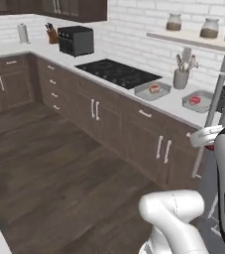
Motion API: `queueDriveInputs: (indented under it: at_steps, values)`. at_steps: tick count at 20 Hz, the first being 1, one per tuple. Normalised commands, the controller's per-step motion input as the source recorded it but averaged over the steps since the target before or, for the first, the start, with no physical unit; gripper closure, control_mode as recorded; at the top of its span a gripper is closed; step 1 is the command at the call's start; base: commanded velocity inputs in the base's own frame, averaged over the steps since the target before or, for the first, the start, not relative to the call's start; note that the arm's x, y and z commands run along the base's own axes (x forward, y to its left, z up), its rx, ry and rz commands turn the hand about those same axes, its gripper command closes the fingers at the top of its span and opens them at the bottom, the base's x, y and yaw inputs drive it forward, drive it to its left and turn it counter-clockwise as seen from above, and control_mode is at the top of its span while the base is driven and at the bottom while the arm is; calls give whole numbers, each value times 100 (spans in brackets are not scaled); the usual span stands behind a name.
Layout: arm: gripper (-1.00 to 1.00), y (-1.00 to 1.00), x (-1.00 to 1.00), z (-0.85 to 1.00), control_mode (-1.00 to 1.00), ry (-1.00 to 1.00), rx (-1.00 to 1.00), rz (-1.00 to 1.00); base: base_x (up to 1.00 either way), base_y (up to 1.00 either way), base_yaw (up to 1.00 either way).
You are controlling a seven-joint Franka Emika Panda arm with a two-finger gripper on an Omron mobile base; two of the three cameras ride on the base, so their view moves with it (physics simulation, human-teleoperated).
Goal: Place one tomato and one steak in each tupperware on the nearby counter, to pack two identical lunches.
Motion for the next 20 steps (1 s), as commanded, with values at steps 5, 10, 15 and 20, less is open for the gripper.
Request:
queueDriveInputs:
  at_steps: [5,10,15,20]
  values:
    - [100,0,0,0,100,0,0,0,0,34,84]
    - [100,0,0,0,100,0,0,0,21,15,67]
    - [100,0,0,0,100,0,0,0,93,4,19]
    - [100,0,0,0,100,0,0,0,100,-2,2]
